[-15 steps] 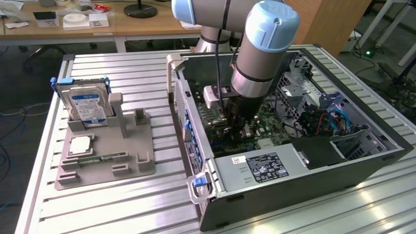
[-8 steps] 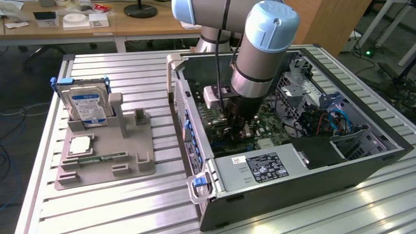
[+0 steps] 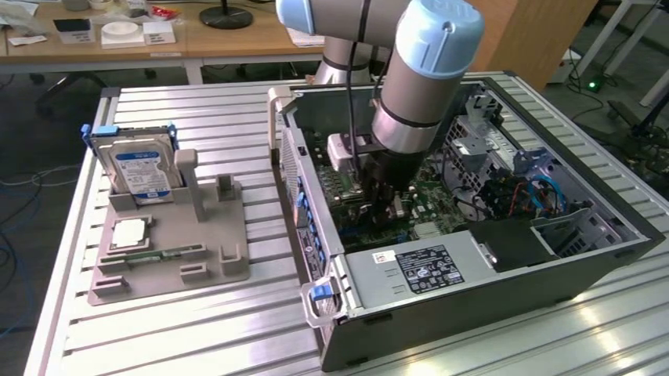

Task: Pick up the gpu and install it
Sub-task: 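Insert the gpu into the slot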

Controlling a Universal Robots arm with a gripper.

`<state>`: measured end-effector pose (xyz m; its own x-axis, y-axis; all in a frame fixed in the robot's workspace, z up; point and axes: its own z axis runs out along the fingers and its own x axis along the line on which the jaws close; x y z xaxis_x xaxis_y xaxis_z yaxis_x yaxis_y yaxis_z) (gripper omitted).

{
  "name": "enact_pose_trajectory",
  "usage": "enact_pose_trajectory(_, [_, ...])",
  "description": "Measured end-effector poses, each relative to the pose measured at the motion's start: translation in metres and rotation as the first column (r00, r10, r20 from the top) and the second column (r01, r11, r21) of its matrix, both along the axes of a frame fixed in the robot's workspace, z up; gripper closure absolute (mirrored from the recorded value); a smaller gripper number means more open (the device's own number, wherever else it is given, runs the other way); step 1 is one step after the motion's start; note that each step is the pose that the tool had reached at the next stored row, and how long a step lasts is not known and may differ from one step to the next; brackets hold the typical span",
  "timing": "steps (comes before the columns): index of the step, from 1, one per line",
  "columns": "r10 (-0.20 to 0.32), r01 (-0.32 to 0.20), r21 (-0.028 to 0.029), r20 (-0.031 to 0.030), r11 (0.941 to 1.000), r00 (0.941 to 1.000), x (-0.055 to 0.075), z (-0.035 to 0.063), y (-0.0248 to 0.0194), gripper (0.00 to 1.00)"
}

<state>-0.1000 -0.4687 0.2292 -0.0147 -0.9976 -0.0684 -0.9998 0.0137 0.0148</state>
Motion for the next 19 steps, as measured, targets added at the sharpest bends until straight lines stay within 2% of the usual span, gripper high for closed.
enact_pose_trajectory(6, [0.0,0.0,0.0002,0.0001,1.0,1.0,0.0,0.0264,0.0,0.65])
enact_pose_trajectory(9, [0.0,0.0,0.0002,0.0004,1.0,1.0,0.0,0.036,0.0,0.65])
enact_pose_trajectory(14, [0.0,0.0,0.0003,0.0008,1.0,1.0,0.0,0.0364,0.0,0.66])
enact_pose_trajectory(15, [0.0,0.0,0.0002,0.0007,1.0,1.0,0.0,0.0365,0.0,0.73])
enact_pose_trajectory(17, [0.0,0.0,0.0002,0.0007,1.0,1.0,0.0,0.0365,0.0,0.73])
enact_pose_trajectory(19, [0.0,0.0,0.0002,0.0007,1.0,1.0,0.0,0.0365,0.0,0.85])
